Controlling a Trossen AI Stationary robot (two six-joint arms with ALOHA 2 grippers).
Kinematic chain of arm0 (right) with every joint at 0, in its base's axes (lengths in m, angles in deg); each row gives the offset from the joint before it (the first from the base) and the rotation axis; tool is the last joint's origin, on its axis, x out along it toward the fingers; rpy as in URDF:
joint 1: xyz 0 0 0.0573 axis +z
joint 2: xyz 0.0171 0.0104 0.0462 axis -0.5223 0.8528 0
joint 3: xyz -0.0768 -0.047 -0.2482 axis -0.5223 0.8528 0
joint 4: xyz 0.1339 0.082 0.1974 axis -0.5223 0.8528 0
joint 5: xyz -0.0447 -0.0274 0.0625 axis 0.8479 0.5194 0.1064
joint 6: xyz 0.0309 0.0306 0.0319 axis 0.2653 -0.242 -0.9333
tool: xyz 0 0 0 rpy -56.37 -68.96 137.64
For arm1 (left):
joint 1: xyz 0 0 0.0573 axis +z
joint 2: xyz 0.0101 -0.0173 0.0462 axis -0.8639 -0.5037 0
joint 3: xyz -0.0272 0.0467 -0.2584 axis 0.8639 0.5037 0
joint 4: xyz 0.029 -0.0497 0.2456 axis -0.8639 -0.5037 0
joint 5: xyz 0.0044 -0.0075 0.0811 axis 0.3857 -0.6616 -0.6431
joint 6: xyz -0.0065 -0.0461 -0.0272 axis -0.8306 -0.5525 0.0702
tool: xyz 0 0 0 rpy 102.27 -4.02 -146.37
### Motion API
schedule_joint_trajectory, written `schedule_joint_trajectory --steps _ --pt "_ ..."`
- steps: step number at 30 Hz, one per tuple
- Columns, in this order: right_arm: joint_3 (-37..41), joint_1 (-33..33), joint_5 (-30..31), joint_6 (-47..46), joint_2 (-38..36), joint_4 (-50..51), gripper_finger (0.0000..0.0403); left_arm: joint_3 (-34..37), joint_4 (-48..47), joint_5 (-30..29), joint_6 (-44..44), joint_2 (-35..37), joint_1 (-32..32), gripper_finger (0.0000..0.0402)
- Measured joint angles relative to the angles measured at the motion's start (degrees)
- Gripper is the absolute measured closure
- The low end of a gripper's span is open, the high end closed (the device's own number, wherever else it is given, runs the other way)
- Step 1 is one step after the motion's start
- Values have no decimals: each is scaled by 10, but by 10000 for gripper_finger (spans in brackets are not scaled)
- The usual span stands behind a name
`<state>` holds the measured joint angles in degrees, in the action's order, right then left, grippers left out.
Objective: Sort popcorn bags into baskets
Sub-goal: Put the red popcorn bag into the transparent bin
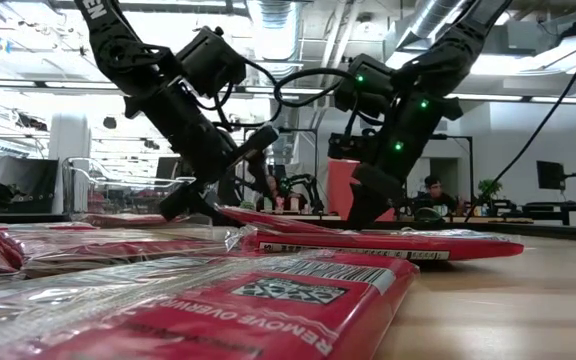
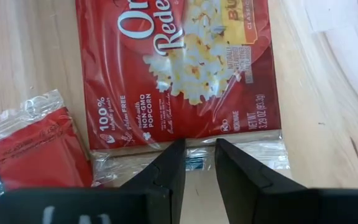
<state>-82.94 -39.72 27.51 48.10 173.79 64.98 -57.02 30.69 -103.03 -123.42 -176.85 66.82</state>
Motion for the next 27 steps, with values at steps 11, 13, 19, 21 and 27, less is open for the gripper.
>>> schedule_joint_trajectory --steps 11,13,19,21,27 --pt "2 0 -1 2 -6 -9 290 0 -7 35 -10 0 1 259" --pt "2 0 -2 3 -11 -10 290 0 -7 36 -12 0 1 306" --pt "4 0 -4 5 -57 32 290 0 1 46 -5 0 0 388" --pt "3 -2 -4 5 -85 64 290 0 4 52 -11 6 1 390" --pt "3 -12 15 -3 -202 156 290 0 1 32 -35 69 10 396"
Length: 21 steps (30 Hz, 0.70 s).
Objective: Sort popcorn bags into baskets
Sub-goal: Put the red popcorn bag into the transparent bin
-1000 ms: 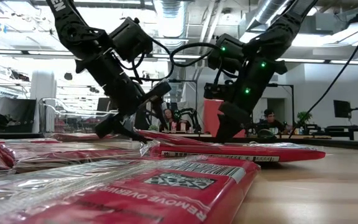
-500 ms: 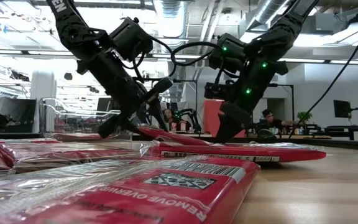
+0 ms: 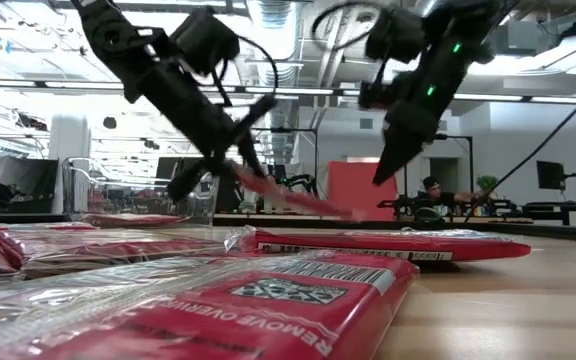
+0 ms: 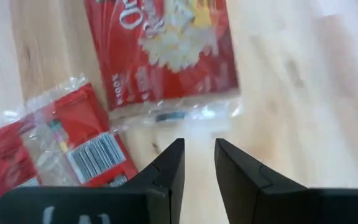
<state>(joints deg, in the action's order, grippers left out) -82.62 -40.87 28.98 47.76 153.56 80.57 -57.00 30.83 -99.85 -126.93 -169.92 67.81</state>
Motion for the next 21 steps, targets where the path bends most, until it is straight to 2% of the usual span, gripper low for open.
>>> schedule_joint_trajectory --steps 6,8,13,17,21 --pt "-1 -6 73 -14 -122 43 290 0 -12 -76 23 134 16 399" --pt "-1 -6 97 -14 -151 46 290 -1 -49 -113 41 190 20 399" --pt "-2 -6 139 -15 -187 44 290 -1 -234 -254 39 336 28 399" --pt "-2 -9 139 -19 -189 45 290 -1 -389 -317 -32 429 28 399" --pt "-2 -9 138 -26 -173 43 290 -1 -519 -349 -107 478 28 399"
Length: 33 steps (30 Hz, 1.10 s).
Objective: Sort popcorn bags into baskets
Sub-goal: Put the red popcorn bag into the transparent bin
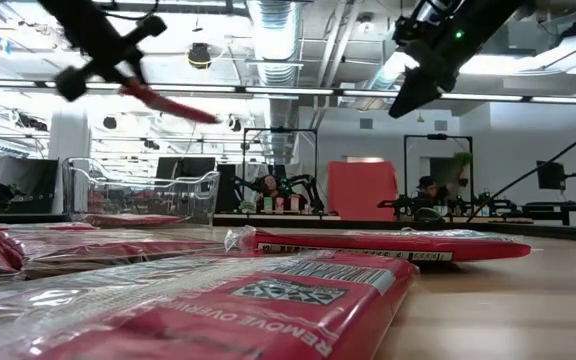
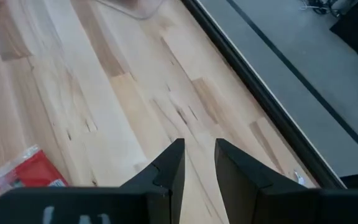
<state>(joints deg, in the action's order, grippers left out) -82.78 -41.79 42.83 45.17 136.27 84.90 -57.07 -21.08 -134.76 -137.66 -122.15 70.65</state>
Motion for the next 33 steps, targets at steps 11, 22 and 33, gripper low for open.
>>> schedule_joint_trajectory --steps 11,22,33 --pt "0 1 -3 -4 47 -6 290 0 -158 3 -147 -40 2 399" --pt "0 1 -3 -5 53 -9 290 0 -142 47 -165 -148 53 375" --pt "0 1 -9 -4 53 -13 287 0 -49 50 6 -149 85 292"
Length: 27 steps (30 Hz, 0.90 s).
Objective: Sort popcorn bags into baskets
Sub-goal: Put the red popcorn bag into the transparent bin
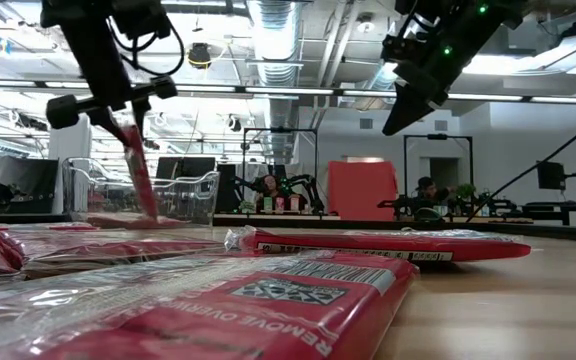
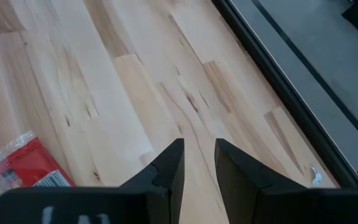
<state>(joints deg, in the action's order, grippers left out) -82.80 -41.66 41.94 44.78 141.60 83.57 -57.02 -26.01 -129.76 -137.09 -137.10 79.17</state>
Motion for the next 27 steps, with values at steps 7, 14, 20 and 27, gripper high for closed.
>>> schedule_joint_trajectory --steps 7,14,20,27 --pt "0 0 -9 0 0 1 262 0 -2 69 54 14 18 202" --pt "0 0 -9 0 0 1 239 0 -24 57 70 86 35 178" --pt "0 0 -26 -3 0 2 227 0 -35 85 109 145 52 178" --pt "40 8 -80 -85 -1 21 228 0 73 201 140 120 11 177"
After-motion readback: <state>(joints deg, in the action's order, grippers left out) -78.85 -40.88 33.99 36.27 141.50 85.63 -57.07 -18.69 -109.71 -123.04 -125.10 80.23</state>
